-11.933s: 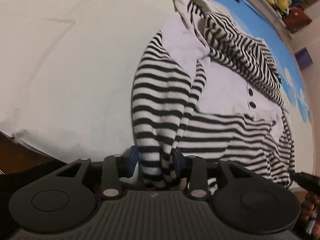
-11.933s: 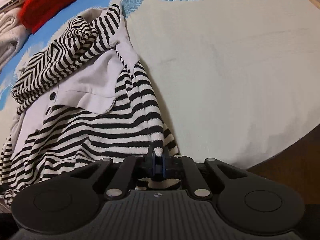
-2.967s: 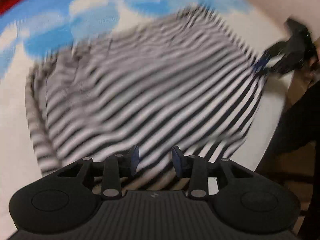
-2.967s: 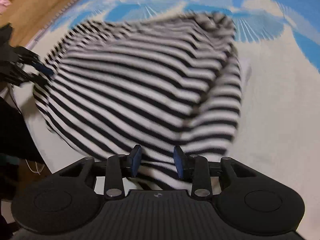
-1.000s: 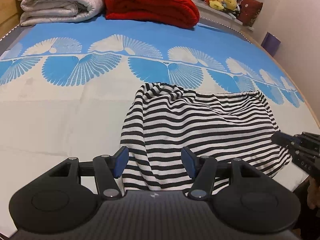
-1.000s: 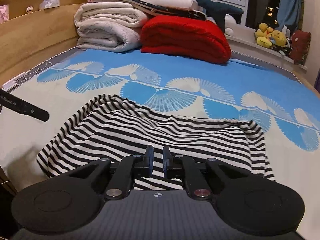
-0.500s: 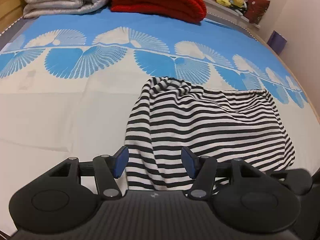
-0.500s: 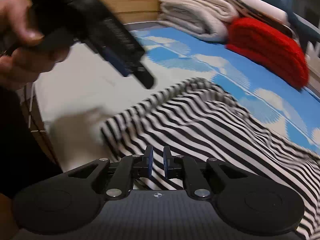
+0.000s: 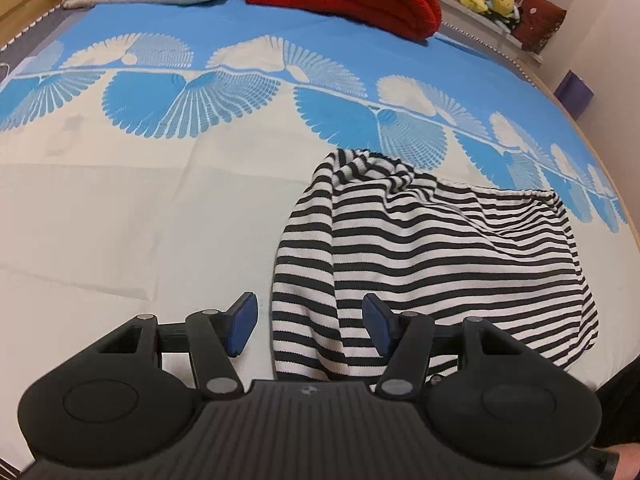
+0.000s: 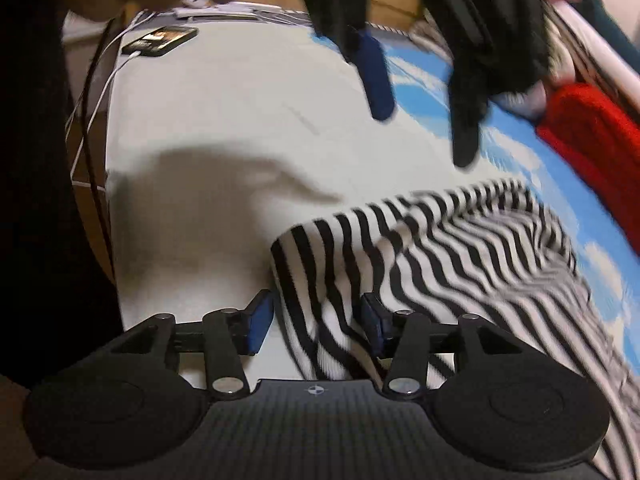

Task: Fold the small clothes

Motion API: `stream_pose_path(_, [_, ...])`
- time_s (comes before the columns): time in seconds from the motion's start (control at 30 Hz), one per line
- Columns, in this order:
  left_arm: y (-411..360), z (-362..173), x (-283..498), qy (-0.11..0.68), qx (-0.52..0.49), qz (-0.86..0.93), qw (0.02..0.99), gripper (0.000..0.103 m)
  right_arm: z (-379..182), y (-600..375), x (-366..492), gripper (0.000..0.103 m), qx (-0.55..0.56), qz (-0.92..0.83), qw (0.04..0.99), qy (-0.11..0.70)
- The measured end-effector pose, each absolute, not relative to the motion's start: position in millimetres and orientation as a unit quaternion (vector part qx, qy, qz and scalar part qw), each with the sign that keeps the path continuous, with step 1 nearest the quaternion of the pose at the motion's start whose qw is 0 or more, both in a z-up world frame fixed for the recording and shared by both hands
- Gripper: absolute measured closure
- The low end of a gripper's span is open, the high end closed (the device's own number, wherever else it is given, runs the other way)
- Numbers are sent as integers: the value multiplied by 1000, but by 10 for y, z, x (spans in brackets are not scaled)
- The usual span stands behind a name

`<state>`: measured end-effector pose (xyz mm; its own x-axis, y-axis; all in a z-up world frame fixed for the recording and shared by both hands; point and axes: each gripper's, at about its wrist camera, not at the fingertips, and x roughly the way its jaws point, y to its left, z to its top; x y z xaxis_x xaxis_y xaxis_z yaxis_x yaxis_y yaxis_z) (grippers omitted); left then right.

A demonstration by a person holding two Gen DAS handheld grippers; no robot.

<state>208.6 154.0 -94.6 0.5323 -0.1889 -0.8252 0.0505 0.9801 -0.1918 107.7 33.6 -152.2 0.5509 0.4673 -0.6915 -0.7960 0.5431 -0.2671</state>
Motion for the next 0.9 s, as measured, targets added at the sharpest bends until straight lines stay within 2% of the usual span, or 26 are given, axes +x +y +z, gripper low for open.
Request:
stream_pose_path(0.03, [1547,-972,2124,485,-76,-67,869,40,-1523,359,1087,61,-294,378,831,281])
stream_pose_path(0.07, [1557,-999,2162,492,-82,-65,865,40,-1516,377,1104,73,-296,375,833,280])
stream_pose_path(0.17, [1592,-1097,2309,514,-108,-55,849,33,-1474,346,1144,91,-292,367,837,281])
stream_pose_path(0.3, [1640,-1239,2530,547,-170,-70,816,20,-1172,169,1129,94,-233,366,860,270])
stream_pose_path(0.6, [1415,-1634,3056,586,-266,-154,750,21,-673,-316,1027,95,-142,355,892,243])
stream_pose_path(0.67, [1351,-1700,3124,588,-268,-163,745,29,-634,-390,1017,95,-132,355,892,245])
stream_pose_path(0.73, [1319,-1728,3175,589,-267,-160,746,55,-600,-447,996,95,-124,354,893,250])
stream_pose_path(0.77, [1314,-1729,3180,588,-265,-160,747,62,-600,-467,1027,95,-123,354,892,251])
stream_pose_path(0.8, [1312,-1710,3172,585,-264,-162,749,76,-593,-477,1030,95,-125,354,892,252])
stream_pose_path(0.9, [1351,-1568,3096,567,-256,-163,766,85,-582,-459,1051,95,-123,358,889,257])
